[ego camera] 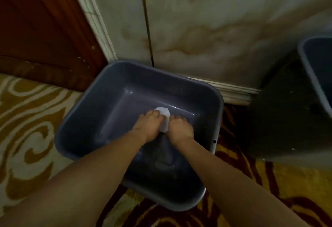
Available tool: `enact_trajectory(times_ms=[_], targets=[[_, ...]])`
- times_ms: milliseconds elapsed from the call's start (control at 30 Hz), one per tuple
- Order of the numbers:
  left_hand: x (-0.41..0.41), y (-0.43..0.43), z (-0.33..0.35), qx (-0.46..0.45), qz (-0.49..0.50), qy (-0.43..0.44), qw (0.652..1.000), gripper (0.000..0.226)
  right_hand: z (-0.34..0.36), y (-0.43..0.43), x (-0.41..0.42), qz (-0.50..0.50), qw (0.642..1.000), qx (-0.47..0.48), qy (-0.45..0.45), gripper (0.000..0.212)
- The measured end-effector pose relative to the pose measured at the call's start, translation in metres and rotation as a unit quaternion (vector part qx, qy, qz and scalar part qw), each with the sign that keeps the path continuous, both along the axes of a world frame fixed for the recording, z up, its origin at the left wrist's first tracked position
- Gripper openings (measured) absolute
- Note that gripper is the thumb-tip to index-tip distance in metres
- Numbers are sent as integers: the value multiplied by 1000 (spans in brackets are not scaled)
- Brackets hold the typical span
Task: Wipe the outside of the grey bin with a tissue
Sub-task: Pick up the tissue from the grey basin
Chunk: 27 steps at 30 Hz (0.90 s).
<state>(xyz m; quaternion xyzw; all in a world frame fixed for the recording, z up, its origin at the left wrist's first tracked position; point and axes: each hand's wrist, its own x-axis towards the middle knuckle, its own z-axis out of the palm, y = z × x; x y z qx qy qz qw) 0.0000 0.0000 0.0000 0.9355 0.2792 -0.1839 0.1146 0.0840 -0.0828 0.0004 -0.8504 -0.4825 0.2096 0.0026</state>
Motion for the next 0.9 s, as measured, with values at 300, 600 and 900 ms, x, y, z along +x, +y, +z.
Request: enact_trajectory(times_ms=[300, 600, 900], targets=[[-8, 4, -3, 3, 3, -59, 998, 38, 24, 3, 11, 10, 1000, 12, -1, 24], [15, 13, 100, 11, 34, -241, 970, 21, 109, -13, 44, -114, 975, 169, 91, 24], [39, -34, 196, -6, 19, -291, 957, 17, 190, -62, 69, -154, 950, 255, 91, 19]])
